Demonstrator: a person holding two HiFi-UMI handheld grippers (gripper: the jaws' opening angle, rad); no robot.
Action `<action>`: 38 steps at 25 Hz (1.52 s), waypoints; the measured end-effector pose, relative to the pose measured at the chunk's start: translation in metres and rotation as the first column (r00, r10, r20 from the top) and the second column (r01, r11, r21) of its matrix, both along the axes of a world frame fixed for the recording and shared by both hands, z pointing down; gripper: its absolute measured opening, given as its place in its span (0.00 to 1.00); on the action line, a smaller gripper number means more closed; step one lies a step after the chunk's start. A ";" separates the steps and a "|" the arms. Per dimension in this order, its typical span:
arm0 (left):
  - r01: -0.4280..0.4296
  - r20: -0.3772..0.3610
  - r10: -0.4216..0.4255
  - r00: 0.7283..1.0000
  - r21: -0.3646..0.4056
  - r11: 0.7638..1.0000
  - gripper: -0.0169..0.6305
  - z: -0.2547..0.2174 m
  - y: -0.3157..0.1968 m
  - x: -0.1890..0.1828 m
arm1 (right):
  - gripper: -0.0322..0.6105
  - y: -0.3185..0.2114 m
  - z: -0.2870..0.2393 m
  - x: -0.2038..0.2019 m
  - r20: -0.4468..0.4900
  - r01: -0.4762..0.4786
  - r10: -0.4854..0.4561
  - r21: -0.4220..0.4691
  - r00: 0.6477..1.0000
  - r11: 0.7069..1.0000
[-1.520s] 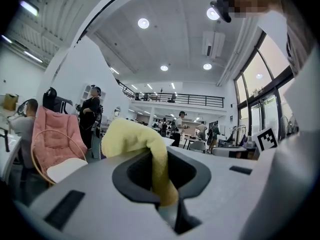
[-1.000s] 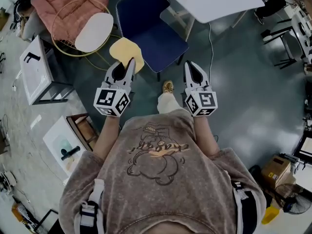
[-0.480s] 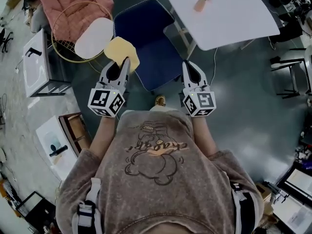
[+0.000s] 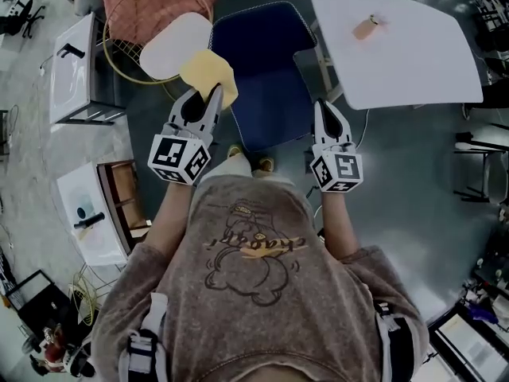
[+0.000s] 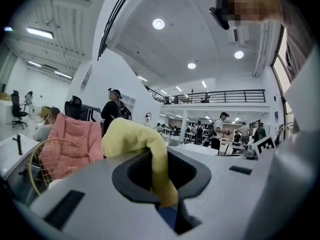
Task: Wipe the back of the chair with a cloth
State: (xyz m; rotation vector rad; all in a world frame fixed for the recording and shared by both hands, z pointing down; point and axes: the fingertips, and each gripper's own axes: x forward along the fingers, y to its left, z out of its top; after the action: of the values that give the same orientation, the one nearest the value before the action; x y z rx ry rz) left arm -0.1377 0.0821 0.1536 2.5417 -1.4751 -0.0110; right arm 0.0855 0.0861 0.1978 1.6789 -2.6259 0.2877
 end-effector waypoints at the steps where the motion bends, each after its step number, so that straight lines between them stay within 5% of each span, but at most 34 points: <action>1: 0.005 -0.001 -0.005 1.000 -0.001 1.000 0.11 -0.001 -0.003 -0.004 | 0.09 -0.004 0.000 -0.003 0.001 0.000 0.000 -0.001 1.000 1.000; 11: 0.007 0.006 -0.007 1.000 -0.027 1.000 0.11 0.015 -0.057 -0.015 | 0.09 -0.048 0.003 -0.014 0.018 -0.001 0.001 -0.015 1.000 1.000; 25: 0.041 -0.021 -0.043 0.999 -0.099 0.994 0.11 0.098 -0.123 -0.019 | 0.09 -0.111 0.071 -0.035 0.002 0.037 -0.037 -0.077 0.999 0.996; 38: 0.180 0.098 -0.167 0.981 -0.148 0.973 0.11 0.165 -0.164 -0.063 | 0.09 -0.150 0.107 -0.040 0.020 0.059 -0.057 -0.103 0.998 0.993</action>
State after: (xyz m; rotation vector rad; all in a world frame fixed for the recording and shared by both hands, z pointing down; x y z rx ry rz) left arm -0.2010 -0.0814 0.3190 2.3100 -1.6561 0.1819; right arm 0.0457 -0.0643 0.3045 1.5731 -2.6164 0.4309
